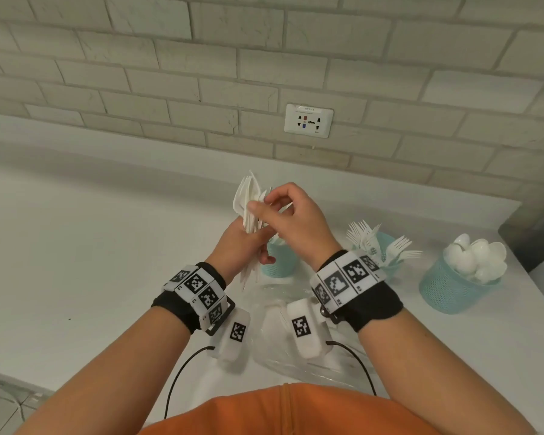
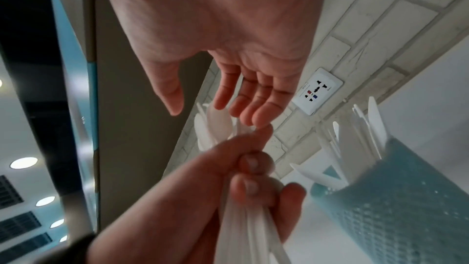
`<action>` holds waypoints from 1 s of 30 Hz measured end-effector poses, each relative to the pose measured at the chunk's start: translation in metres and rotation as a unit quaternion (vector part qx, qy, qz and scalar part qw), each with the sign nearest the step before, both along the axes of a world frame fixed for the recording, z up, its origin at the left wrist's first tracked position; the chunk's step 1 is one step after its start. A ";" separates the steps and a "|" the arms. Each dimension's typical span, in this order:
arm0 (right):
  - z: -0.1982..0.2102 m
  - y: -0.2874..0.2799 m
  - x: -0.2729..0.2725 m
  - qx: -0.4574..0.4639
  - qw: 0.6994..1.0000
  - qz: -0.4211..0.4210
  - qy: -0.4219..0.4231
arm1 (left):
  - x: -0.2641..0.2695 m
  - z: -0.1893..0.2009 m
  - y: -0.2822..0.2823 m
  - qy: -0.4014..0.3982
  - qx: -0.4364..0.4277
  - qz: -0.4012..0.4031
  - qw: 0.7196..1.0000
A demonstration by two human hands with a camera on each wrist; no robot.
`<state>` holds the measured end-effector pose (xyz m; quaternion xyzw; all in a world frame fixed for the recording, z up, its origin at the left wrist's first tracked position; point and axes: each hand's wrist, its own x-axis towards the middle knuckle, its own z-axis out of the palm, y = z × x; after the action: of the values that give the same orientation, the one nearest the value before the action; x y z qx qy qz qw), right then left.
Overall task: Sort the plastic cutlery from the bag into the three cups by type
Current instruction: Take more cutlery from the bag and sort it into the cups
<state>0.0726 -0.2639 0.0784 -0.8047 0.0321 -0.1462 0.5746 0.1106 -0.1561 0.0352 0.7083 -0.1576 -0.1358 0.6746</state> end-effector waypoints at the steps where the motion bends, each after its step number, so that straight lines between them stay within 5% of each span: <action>1: -0.002 0.002 -0.002 -0.010 1.000 -0.002 -0.001 | 0.000 0.000 -0.002 -0.016 0.014 0.007 1.000; 15: -0.015 -0.005 0.002 -0.071 0.993 -0.085 -0.044 | 0.000 -0.015 -0.014 -0.075 0.106 0.138 0.982; 20: -0.018 -0.002 -0.001 0.003 0.996 -0.085 -0.029 | -0.004 -0.018 -0.017 -0.096 0.135 0.187 0.968; 30: -0.026 -0.003 0.003 0.030 0.998 -0.042 0.023 | -0.010 -0.016 -0.024 -0.101 0.081 0.141 0.982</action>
<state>0.0756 -0.2667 0.0525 -0.7884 0.0833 -0.1503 0.5907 0.1005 -0.1798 0.0190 0.7856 -0.1120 0.0204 0.6082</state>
